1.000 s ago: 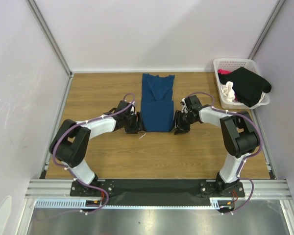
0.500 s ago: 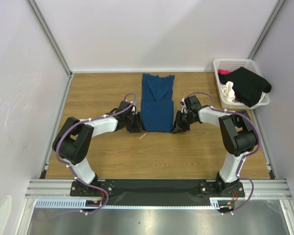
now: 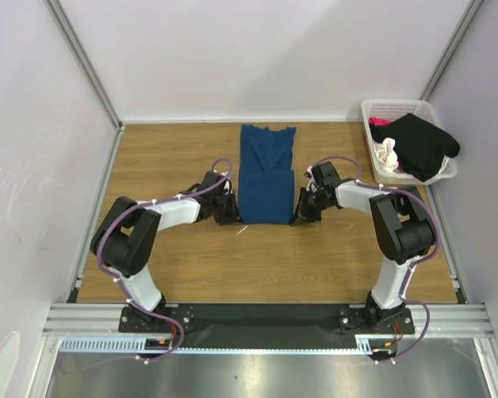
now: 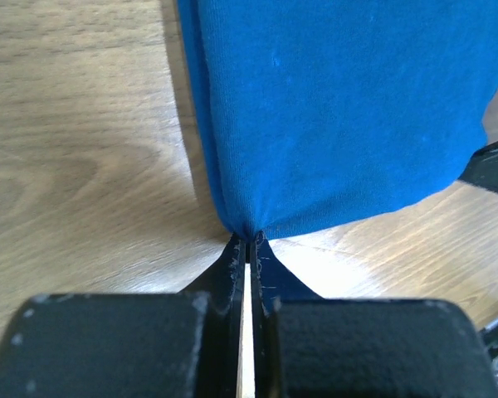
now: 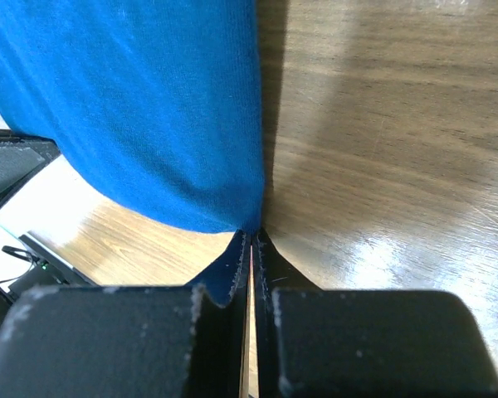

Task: Fold and stack the t-shirts
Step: Fold the tshirt

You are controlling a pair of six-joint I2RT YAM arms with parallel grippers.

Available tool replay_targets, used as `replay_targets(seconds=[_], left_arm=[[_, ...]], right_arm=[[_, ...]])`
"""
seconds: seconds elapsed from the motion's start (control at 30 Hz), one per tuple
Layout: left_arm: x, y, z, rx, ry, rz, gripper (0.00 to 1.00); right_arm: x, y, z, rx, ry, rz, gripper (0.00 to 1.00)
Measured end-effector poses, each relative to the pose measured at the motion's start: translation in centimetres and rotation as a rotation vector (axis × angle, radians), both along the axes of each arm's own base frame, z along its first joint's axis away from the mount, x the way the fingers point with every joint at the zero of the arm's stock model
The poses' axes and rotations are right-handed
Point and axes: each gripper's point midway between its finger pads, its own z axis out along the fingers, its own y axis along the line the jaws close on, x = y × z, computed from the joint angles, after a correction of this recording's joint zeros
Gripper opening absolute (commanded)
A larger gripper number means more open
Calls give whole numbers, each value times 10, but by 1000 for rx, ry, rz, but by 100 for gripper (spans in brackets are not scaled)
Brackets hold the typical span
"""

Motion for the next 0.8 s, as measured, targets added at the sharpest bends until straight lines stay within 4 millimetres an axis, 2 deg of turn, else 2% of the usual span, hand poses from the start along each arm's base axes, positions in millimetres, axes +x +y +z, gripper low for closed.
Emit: replay_targets(seconds=[0.27, 0.57, 0.67, 0.8], left_arm=[[-9, 12, -1, 45, -33, -26, 0], [-25, 23, 2, 85, -32, -68, 0], [-35, 27, 12, 96, -30, -85, 0], [-45, 31, 41, 89, -71, -97, 0]], right_arm=[[-4, -7, 0, -8, -8, 4, 0], [-26, -4, 6, -12, -2, 28, 0], [-36, 2, 16, -9, -17, 53, 0], [-44, 10, 40, 10, -56, 65, 0]])
